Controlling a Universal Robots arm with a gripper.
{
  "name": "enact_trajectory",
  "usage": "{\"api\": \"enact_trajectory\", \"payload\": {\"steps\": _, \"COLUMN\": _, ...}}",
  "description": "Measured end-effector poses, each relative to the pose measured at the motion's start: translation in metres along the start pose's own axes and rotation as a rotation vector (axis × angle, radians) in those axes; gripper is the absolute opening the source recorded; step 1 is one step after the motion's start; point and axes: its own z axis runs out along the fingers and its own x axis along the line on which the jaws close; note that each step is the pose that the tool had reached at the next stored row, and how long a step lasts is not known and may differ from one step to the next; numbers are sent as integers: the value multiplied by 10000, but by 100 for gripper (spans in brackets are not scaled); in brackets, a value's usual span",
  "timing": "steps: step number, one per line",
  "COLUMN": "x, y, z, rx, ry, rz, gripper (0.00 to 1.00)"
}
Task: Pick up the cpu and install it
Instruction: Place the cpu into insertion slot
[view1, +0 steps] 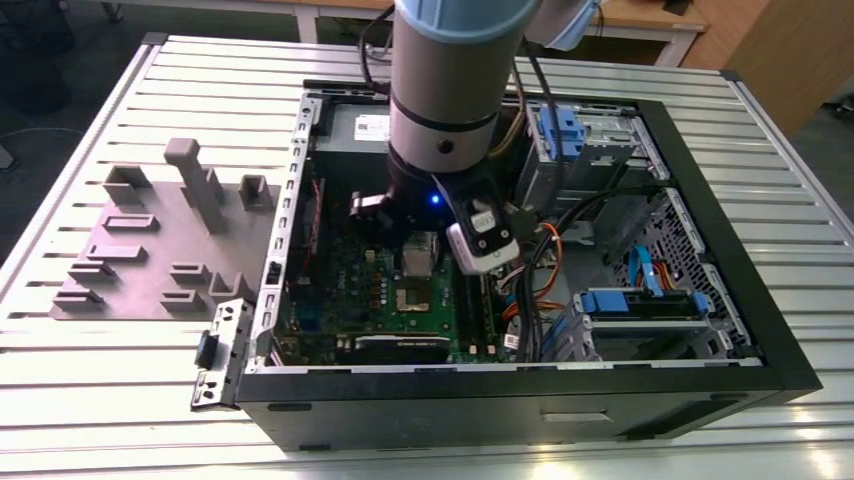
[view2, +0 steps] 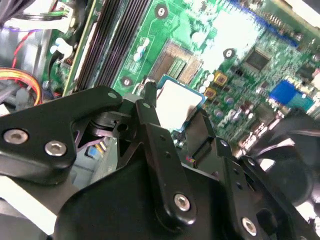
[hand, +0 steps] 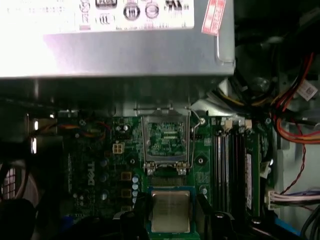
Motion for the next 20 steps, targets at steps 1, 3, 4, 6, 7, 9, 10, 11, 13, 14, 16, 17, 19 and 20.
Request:
{"api": "enact_trajectory", "payload": {"steps": 1, "x": -1, "y": -24, "z": 18, "rx": -2, "ry": -2, "rz": 0, "gripper": 47}}
{"api": "enact_trajectory", "payload": {"steps": 3, "x": -9, "y": -42, "z": 55, "rx": -6, "ry": -3, "rz": 0, "gripper": 47}}
{"api": "enact_trajectory", "payload": {"steps": 4, "x": -14, "y": -46, "z": 71, "rx": -3, "ry": -1, "rz": -1, "gripper": 47}}
{"api": "enact_trajectory", "payload": {"steps": 6, "x": -27, "y": -47, "z": 107, "rx": 3, "ry": 5, "rz": -117, "gripper": 47}}
{"api": "enact_trajectory", "payload": {"steps": 7, "x": -27, "y": -48, "z": 125, "rx": 7, "ry": 11, "rz": -227, "gripper": 47}}
{"api": "enact_trajectory", "payload": {"steps": 9, "x": -28, "y": -59, "z": 162, "rx": 11, "ry": 17, "rz": -338, "gripper": 47}}
{"api": "enact_trajectory", "payload": {"steps": 10, "x": -29, "y": -71, "z": 179, "rx": 12, "ry": 18, "rz": -339, "gripper": 47}}
{"api": "enact_trajectory", "payload": {"steps": 11, "x": -29, "y": -80, "z": 198, "rx": 10, "ry": 18, "rz": -338, "gripper": 47}}
{"api": "enact_trajectory", "payload": {"steps": 13, "x": -31, "y": -98, "z": 233, "rx": 10, "ry": 17, "rz": -323, "gripper": 47}}
{"api": "enact_trajectory", "payload": {"steps": 14, "x": -31, "y": -109, "z": 250, "rx": 10, "ry": 17, "rz": -317, "gripper": 47}}
{"api": "enact_trajectory", "payload": {"steps": 16, "x": -31, "y": -118, "z": 289, "rx": 7, "ry": 15, "rz": -309, "gripper": 47}}
{"api": "enact_trajectory", "payload": {"steps": 17, "x": -30, "y": -119, "z": 306, "rx": 9, "ry": 16, "rz": -306, "gripper": 47}}
{"api": "enact_trajectory", "payload": {"steps": 19, "x": -22, "y": -121, "z": 341, "rx": 9, "ry": 16, "rz": -303, "gripper": 47}}
{"api": "enact_trajectory", "payload": {"steps": 20, "x": -20, "y": -121, "z": 357, "rx": 10, "ry": 16, "rz": -303, "gripper": 47}}
